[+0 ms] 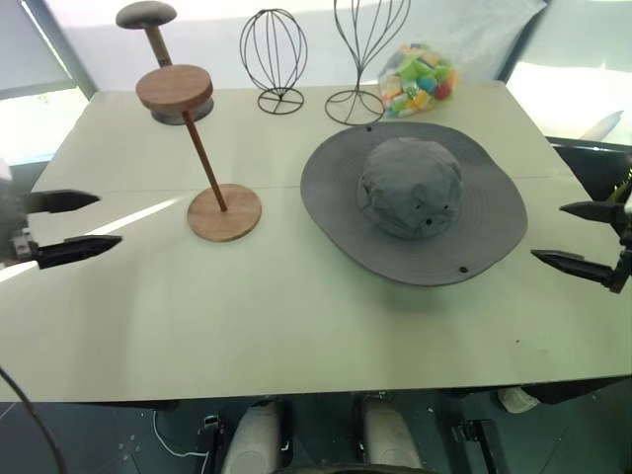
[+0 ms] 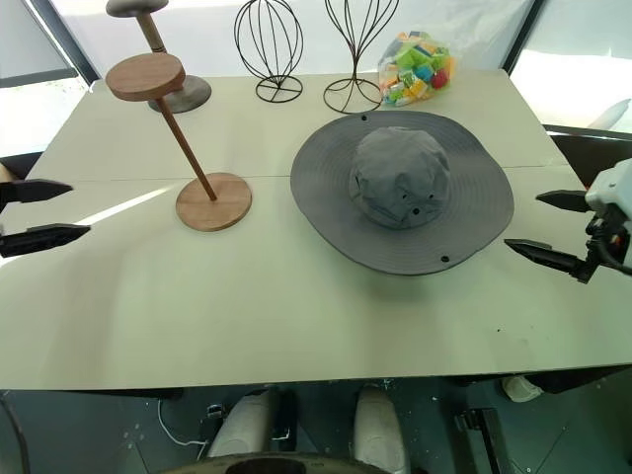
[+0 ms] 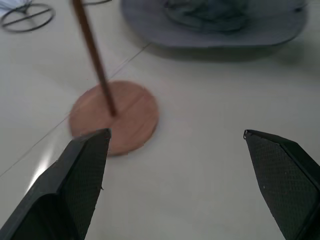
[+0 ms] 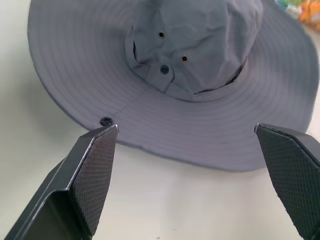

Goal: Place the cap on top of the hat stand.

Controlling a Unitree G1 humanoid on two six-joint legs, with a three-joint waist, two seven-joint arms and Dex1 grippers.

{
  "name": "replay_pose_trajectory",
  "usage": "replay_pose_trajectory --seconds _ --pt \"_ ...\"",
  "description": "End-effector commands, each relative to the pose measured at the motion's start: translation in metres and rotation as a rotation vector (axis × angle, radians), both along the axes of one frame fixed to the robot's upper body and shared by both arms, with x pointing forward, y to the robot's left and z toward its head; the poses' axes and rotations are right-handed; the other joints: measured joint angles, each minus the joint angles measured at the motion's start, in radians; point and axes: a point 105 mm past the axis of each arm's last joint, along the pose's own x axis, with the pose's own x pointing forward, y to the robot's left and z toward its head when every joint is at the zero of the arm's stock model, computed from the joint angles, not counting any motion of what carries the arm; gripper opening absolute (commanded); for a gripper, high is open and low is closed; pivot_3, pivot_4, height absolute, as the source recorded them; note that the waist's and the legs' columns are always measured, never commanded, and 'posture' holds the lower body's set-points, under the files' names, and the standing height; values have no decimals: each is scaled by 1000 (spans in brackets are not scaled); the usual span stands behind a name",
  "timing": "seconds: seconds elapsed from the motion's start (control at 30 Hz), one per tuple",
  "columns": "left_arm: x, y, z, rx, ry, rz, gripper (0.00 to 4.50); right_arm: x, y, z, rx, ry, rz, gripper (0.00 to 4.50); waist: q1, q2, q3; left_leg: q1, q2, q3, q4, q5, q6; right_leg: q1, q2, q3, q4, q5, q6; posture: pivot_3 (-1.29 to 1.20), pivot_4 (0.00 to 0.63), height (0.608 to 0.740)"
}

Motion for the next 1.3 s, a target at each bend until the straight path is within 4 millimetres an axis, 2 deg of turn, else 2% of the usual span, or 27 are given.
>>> replay_pose_trajectory --seconds 0.03,0.17,0.27,0.43,0.57,0.7,0.8,1.07,1.2,1.23,1.27,1.3 --pt "-12 -31 11 17 31 -150 4460 -10 29 8 -101 -94 64 4500 0 0 0 0 0 0 0 0 0 0 0 0 0 0 0 0 150 739" --pt "-21 -57 3 77 86 -296 4460 -27 61 -20 -251 -111 146 4500 1 -1 0 0 0 -1 0 0 -1 0 2 0 0 0 0 0 150 739" --pt "-27 -70 -1 89 112 -384 4460 -29 71 -40 -340 -168 133 4500 2 -3 0 0 0 -1 1 0 -1 1 3 0 0 0 0 0 150 739" --pt "-24 -81 -6 78 124 -430 4460 -14 59 -60 -457 -298 27 4500 1 -4 -1 -1 0 -1 8 0 0 2 6 1 1 0 0 0 150 739" --pt "-19 -88 -8 68 122 -453 4460 -2 57 -74 -488 -378 -35 4500 2 -5 0 -1 2 -2 11 0 0 4 9 2 1 -1 -1 0 150 739" --pt "-13 -95 -8 52 111 -458 4460 13 54 -97 -512 -424 -82 4500 1 -6 0 -1 2 -3 12 0 0 4 10 3 1 -1 -1 0 150 739" --pt "-14 -98 -8 42 114 -468 4460 24 54 -101 -518 -456 -103 4500 0 -6 0 -1 2 -3 12 0 0 4 10 3 1 -1 -1 0 150 739" --pt "-16 -105 -11 31 112 -489 4460 60 68 -113 -498 -478 -81 4500 -3 -6 0 -1 2 -4 13 0 1 4 10 3 2 0 -1 0 150 739" --pt "-15 -105 -10 28 105 -491 4460 69 72 -118 -483 -467 -67 4500 -2 -6 0 -1 2 -4 13 0 1 4 10 3 2 0 -1 0 150 739" --pt "-15 -105 -10 27 102 -490 4500 69 75 -119 -460 -456 -61 3950 -2 -6 0 -1 2 -4 13 0 1 4 10 3 2 0 -1 0 150 739" --pt "-15 -105 -10 27 99 -490 4500 69 76 -120 -444 -448 -56 3643 -1 -6 0 -1 2 -4 13 0 1 4 10 3 2 0 -1 0 150 739" --pt "-14 -105 -10 26 96 -488 4500 68 78 -120 -422 -440 -54 3131 -1 -6 0 -1 2 -4 13 0 1 4 10 3 2 0 -1 0 150 739"
